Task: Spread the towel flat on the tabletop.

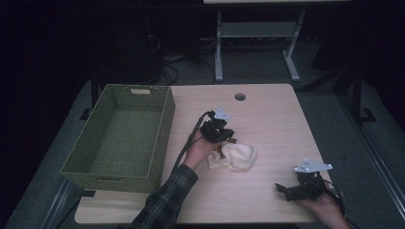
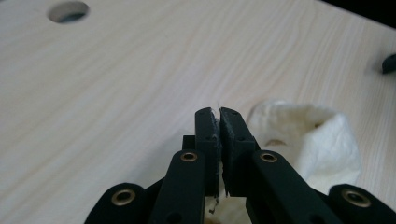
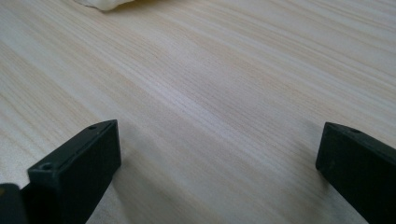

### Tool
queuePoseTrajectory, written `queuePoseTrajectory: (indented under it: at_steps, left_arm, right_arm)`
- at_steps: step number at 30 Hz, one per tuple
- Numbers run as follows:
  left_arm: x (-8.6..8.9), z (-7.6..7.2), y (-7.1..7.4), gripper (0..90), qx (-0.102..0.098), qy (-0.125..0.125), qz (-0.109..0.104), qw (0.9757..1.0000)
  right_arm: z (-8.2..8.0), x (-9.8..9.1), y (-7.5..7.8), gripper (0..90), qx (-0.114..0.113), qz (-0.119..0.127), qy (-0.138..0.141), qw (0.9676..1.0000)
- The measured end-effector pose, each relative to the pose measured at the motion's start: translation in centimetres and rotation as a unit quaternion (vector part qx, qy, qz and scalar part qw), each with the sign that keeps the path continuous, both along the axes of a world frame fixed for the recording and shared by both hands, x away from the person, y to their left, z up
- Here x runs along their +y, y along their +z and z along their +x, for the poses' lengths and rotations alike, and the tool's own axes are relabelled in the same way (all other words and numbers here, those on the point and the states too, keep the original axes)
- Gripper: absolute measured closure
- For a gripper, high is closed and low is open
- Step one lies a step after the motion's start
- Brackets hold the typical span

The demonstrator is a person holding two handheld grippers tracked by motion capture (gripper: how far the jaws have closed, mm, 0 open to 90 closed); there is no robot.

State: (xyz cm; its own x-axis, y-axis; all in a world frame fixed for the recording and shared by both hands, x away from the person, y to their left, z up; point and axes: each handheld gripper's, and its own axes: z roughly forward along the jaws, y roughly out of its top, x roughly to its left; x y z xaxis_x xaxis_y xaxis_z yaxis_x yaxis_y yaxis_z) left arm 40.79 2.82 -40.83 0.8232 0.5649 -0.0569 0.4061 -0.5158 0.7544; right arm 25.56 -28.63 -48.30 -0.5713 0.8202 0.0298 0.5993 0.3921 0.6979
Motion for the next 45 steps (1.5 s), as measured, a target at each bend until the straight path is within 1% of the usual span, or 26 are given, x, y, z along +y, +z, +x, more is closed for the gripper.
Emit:
queuePoseTrajectory:
  at_steps: [2, 3, 7, 9, 11, 14, 15, 16, 17, 18, 20, 21, 22, 23, 24, 26, 30, 32, 34, 35, 37, 38, 40, 41, 42, 45]
  left_arm:
    - [0.5, 0.4, 0.6, 85.8, -0.007, 0.008, -0.002, 0.9999]
    - [0.7, 0.6, 1.0, 85.8, -0.010, 0.016, -0.005, 0.9998]
    - [1.6, 1.6, 1.8, 85.8, -0.017, 0.035, -0.012, 0.9991]
    - [2.1, 2.0, 2.2, 85.8, -0.025, 0.043, -0.013, 0.9987]
    - [2.6, 2.4, 2.5, 85.8, -0.028, 0.049, -0.018, 0.9982]
    - [3.2, 2.9, 3.4, 85.9, -0.038, 0.065, -0.028, 0.9968]
    - [3.5, 3.0, 3.8, 85.9, -0.046, 0.075, -0.035, 0.9955]
    - [3.7, 3.1, 4.0, 85.9, -0.051, 0.081, -0.036, 0.9948]
    - [4.0, 3.2, 4.4, 85.9, -0.057, 0.096, -0.045, 0.9927]
    - [4.3, 3.3, 4.6, 85.9, -0.059, 0.104, -0.053, 0.9915]
    - [4.9, 3.5, 5.0, 85.9, -0.066, 0.121, -0.055, 0.9890]
    - [5.1, 3.6, 5.0, 85.9, -0.067, 0.126, -0.057, 0.9881]
    - [5.2, 3.7, 4.9, 85.8, -0.063, 0.130, -0.058, 0.9879]
    - [5.3, 3.9, 4.5, 85.3, -0.053, 0.130, -0.050, 0.9888]
    - [5.3, 4.0, 4.2, 84.1, -0.048, 0.129, -0.047, 0.9894]
    - [5.2, 4.0, 3.5, 77.7, -0.038, 0.130, -0.044, 0.9898]
    - [5.2, 3.5, 2.7, 63.9, -0.028, 0.126, -0.037, 0.9910]
    - [5.2, 3.0, 2.5, 60.4, -0.024, 0.121, -0.036, 0.9917]
    - [5.2, 2.2, 2.3, 59.1, -0.020, 0.112, -0.032, 0.9930]
    - [5.2, 1.8, 2.1, 59.1, -0.019, 0.112, -0.032, 0.9930]
    - [5.3, 1.0, 1.8, 59.1, -0.015, 0.101, -0.027, 0.9944]
    - [5.5, 0.5, 1.6, 59.1, -0.010, 0.100, -0.027, 0.9946]
    - [5.6, -0.2, 1.2, 59.1, -0.003, 0.096, -0.033, 0.9949]
    - [5.6, -0.7, 1.0, 59.1, -0.002, 0.092, -0.031, 0.9952]
    - [5.7, -1.2, 0.7, 59.1, 0.000, 0.086, -0.030, 0.9958]
    - [5.7, -2.4, 0.0, 58.5, 0.005, 0.076, -0.027, 0.9967]
  right_arm:
    - [0.0, 0.0, 0.0, 0.0, 0.000, 0.000, 0.000, 1.0000]
    - [0.0, 0.0, 0.0, 0.0, 0.000, 0.000, 0.000, 1.0000]
    - [0.0, 0.0, 0.0, 0.0, 0.000, -0.001, 0.001, 1.0000]
    - [0.0, 0.0, 0.0, 0.0, 0.000, 0.000, 0.000, 1.0000]
    - [0.0, 0.0, 0.0, 0.0, 0.000, -0.001, 0.000, 1.0000]
    - [0.0, 0.0, 0.0, 0.0, 0.000, -0.001, 0.001, 1.0000]
    - [0.0, 0.0, 0.0, 0.0, 0.000, -0.001, 0.001, 1.0000]
    - [0.0, 0.0, 0.0, 0.0, 0.000, -0.001, 0.001, 1.0000]
    - [0.0, 0.0, 0.0, 0.0, -0.001, -0.001, 0.001, 1.0000]
    - [0.0, 0.0, 0.0, 0.0, -0.001, -0.001, 0.001, 1.0000]
    - [0.0, 0.0, 0.0, 0.0, -0.001, -0.001, 0.001, 1.0000]
    - [0.0, 0.0, 0.0, 0.0, -0.001, -0.001, 0.001, 1.0000]
    - [0.0, 0.0, 0.0, 0.0, -0.001, -0.001, 0.001, 1.0000]
    - [0.0, 0.0, 0.0, 0.0, -0.001, -0.001, 0.002, 1.0000]
    - [0.0, 0.0, 0.0, 0.0, -0.001, -0.001, 0.002, 1.0000]
    - [0.0, 0.0, 0.0, 0.0, -0.002, -0.001, 0.002, 1.0000]
    - [0.0, 0.0, 0.0, 0.0, -0.001, -0.001, 0.002, 1.0000]
    - [0.0, 0.0, 0.0, 0.0, -0.001, -0.001, 0.003, 1.0000]
    - [0.0, 0.0, 0.0, 0.0, -0.001, -0.001, 0.003, 1.0000]
    - [0.0, 0.0, 0.0, 0.0, -0.001, -0.001, 0.003, 1.0000]
    - [0.0, 0.0, 0.0, 0.7, -0.001, 0.000, 0.004, 1.0000]
    - [0.0, 0.0, 0.0, 2.6, -0.002, 0.000, 0.005, 1.0000]
    - [-0.2, 0.0, 0.4, 13.1, 0.001, 0.005, 0.010, 0.9999]
    - [-0.1, 0.0, 0.5, 14.1, 0.001, 0.011, 0.014, 0.9998]
    - [-0.1, 0.1, 0.7, 14.3, 0.001, 0.017, 0.012, 0.9998]
    - [0.1, 0.3, 1.2, 17.4, -0.006, 0.023, 0.012, 0.9997]
